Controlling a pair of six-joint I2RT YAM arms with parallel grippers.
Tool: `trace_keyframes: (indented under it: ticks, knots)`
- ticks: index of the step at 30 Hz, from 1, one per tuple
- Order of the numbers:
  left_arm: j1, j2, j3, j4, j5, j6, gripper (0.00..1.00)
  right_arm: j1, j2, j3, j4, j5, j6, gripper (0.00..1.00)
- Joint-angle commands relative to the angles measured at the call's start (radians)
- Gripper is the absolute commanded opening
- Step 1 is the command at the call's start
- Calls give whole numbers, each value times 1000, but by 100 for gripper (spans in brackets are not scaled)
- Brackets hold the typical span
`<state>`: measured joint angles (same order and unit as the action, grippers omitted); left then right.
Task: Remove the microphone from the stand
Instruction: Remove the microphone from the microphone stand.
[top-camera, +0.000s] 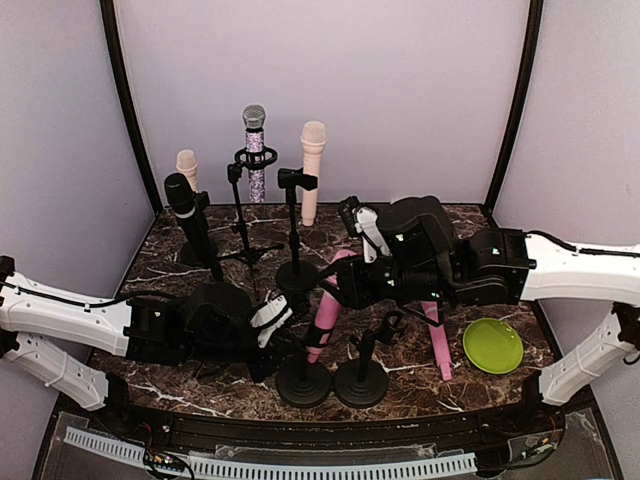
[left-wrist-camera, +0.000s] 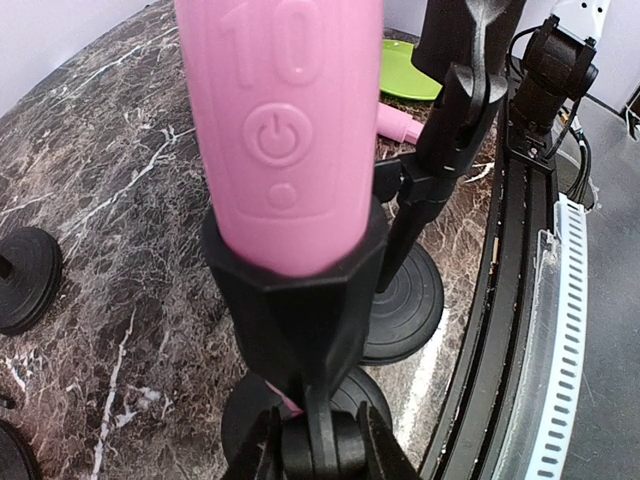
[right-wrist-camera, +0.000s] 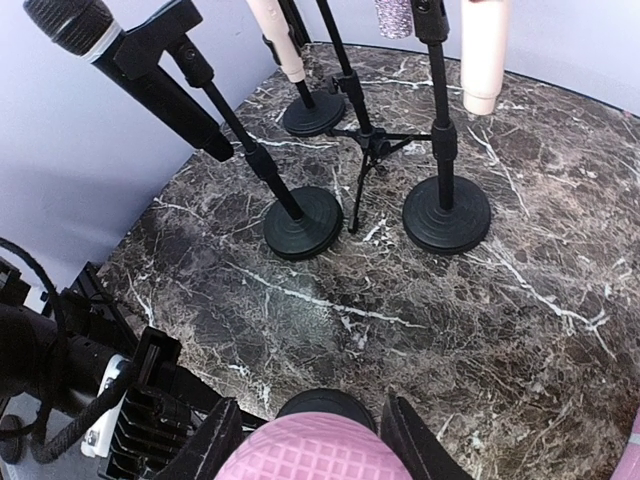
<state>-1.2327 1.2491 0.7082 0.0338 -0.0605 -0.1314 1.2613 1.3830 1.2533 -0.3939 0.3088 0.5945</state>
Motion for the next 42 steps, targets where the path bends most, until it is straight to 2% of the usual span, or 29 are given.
trace_keyframes:
  ticks: [1,9,16,27,33,42]
  knots:
    - [-4,-2,-2,-53,22,3,0,-22,-76,-29,151,-149,-108,21]
    - [-5,3,-3,-69,-1,1,0,-34,-72,1,119,-119,-88,22]
    - [-8,15,1,-79,-50,0,0,-34,-26,73,20,5,21,21]
    - [-9,7,-10,-39,-78,-26,0,-42,37,203,-130,119,177,21]
    - [-9,31,-16,-37,-56,-26,0,-56,60,234,-132,103,161,22]
    - [-8,39,-12,-37,-6,-6,0,-79,-42,139,-3,-67,28,22]
